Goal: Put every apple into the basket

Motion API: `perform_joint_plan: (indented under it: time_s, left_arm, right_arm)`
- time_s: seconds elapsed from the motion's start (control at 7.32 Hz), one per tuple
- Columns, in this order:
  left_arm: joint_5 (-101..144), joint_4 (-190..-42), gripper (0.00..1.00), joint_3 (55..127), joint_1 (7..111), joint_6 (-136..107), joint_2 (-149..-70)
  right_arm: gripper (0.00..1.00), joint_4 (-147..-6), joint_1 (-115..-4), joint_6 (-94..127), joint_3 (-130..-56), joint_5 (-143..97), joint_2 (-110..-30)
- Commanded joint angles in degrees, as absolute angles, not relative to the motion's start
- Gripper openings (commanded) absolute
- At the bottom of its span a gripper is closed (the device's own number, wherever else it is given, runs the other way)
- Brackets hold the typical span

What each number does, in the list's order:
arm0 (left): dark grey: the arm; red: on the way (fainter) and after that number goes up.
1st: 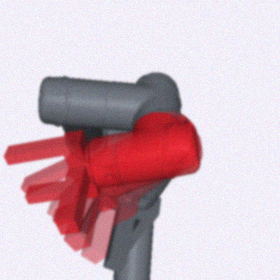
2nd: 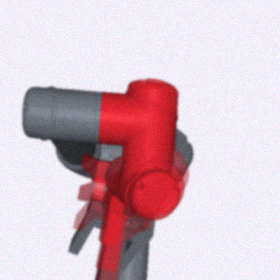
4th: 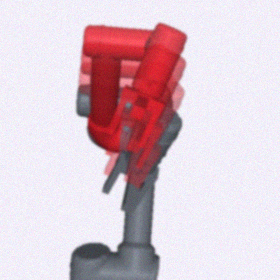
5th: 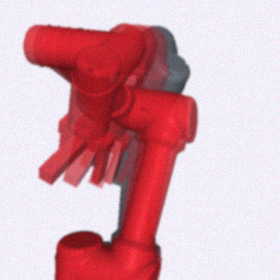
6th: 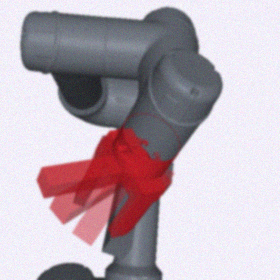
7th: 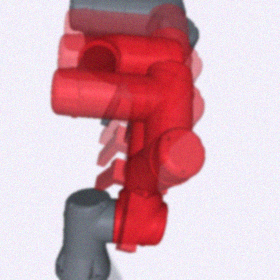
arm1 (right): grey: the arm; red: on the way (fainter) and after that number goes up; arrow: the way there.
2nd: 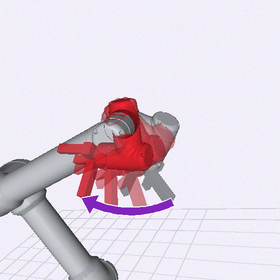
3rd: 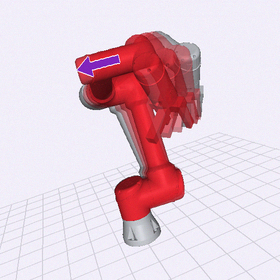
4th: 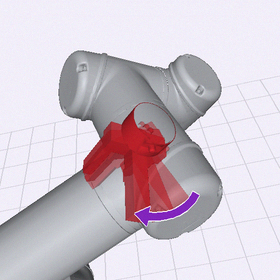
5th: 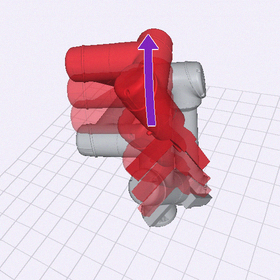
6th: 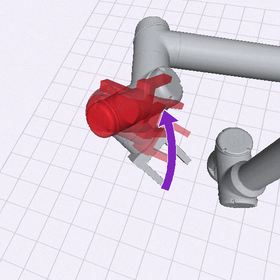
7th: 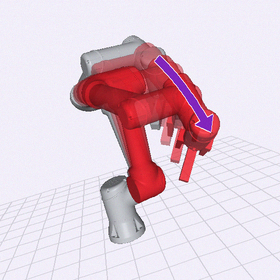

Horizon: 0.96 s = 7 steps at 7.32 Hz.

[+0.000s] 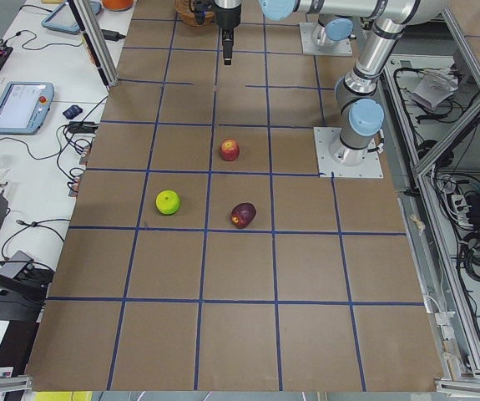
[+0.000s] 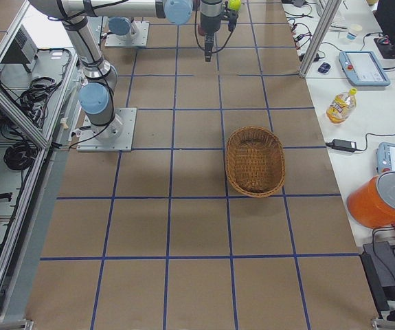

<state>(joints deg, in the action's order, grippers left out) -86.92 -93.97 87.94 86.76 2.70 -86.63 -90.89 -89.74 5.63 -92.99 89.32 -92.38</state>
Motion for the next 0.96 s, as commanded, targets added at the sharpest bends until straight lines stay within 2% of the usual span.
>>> perform_joint_plan:
  time_s: [0.0,0.27,0.82]
  left_arm:
    - [-92.51,-94.13,1.00,88.50,89.55,1.50,-86.38]
    - [-96.99,-93.61,1.00,87.29,88.95,0.97,-86.65]
    - [-93.11,-102.79,1.00,77.11,86.22,1.76,-83.33]
  right_arm:
    - [1.00,-90.88,-89.74,5.62,-92.99,89.38,-92.37]
    - [1.00,-90.88,-89.74,5.63,-93.08,89.47,-92.37]
    - [1.00,-90.88,-89.74,5.62,-93.08,89.39,-92.37]
